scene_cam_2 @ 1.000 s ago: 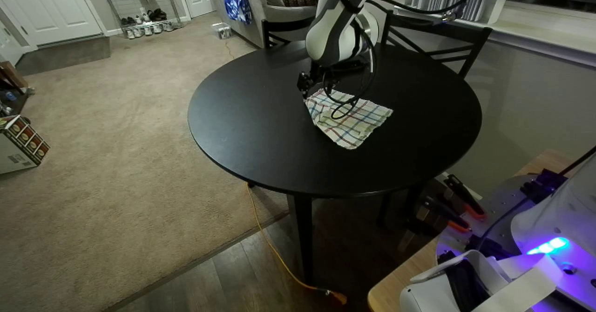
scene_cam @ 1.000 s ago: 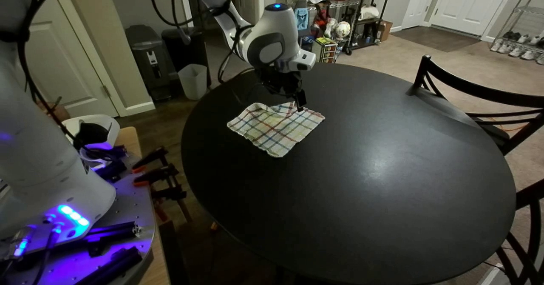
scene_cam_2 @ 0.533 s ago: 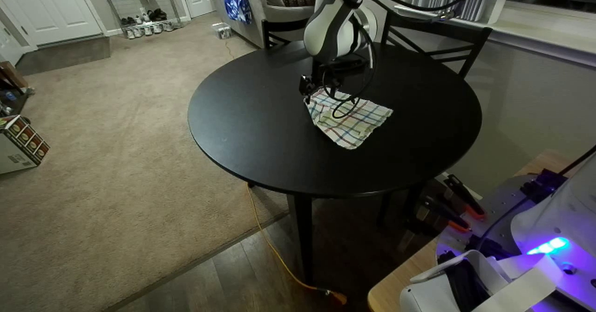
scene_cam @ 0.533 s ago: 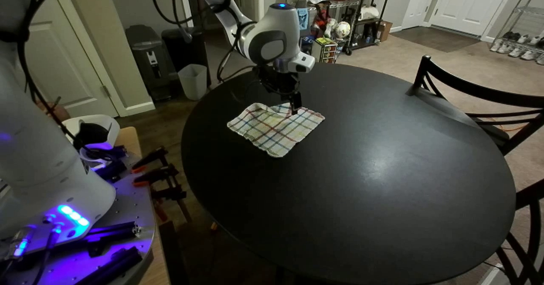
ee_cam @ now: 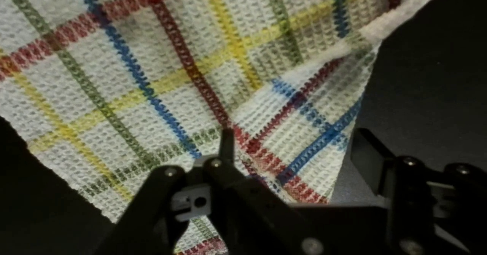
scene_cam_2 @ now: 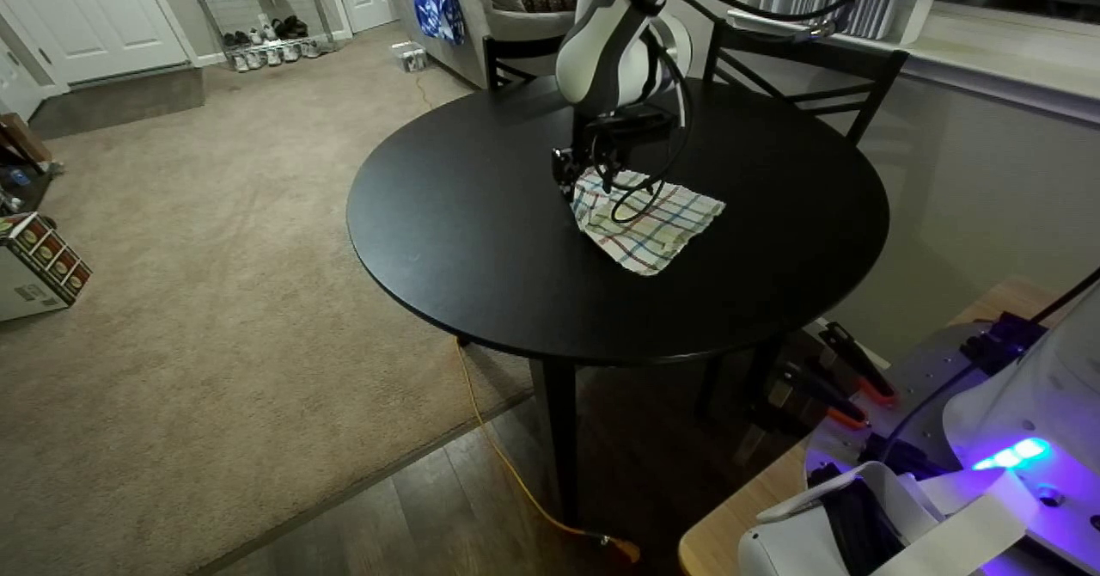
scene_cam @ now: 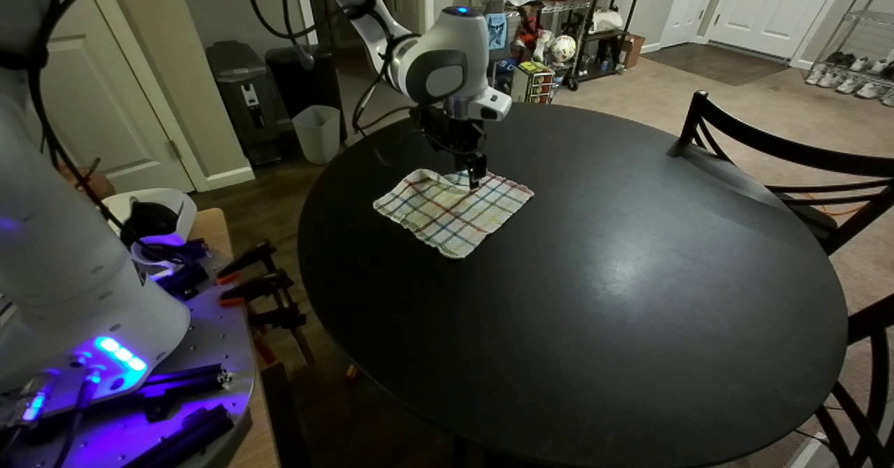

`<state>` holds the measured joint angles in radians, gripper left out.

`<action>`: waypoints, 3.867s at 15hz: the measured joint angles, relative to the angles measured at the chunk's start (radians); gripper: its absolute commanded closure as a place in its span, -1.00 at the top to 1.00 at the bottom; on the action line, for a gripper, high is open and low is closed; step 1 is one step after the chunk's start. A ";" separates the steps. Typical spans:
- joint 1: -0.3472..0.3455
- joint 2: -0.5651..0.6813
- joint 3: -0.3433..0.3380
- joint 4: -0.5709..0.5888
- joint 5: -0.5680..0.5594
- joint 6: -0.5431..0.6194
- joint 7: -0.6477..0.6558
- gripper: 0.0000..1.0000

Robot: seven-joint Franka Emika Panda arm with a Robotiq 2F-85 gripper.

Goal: Unfold the tea towel forwards on the table

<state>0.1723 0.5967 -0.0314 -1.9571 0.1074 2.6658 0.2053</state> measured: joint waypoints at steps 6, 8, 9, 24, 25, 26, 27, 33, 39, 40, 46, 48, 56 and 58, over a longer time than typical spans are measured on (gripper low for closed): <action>-0.010 0.000 0.016 0.000 0.002 -0.002 0.000 -0.80; -0.014 0.000 0.020 0.000 0.002 -0.002 0.000 -1.00; -0.014 0.000 0.020 0.000 0.002 -0.002 0.000 -1.00; 0.553 0.149 -0.596 0.011 -0.335 0.228 0.522 -0.08; 0.584 0.172 -0.626 0.019 -0.335 0.214 0.544 0.04; 0.606 0.193 -0.647 0.027 -0.335 0.197 0.562 0.19; 0.617 0.210 -0.658 0.035 -0.335 0.179 0.571 0.29; 0.442 0.162 -0.471 0.078 -0.283 0.086 0.517 1.00; 0.088 0.050 -0.127 0.085 -0.113 0.089 0.332 1.00; 0.042 0.042 -0.084 0.085 -0.076 0.089 0.300 1.00; -0.091 0.037 0.014 0.085 0.061 0.088 0.234 1.00; -0.110 0.037 0.017 0.086 0.086 0.088 0.234 1.00; -0.138 0.059 0.000 0.108 0.119 0.102 0.234 1.00; -0.140 0.072 -0.007 0.120 0.121 0.115 0.235 1.00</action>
<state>0.0328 0.6692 -0.0382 -1.8370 0.2282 2.7811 0.4405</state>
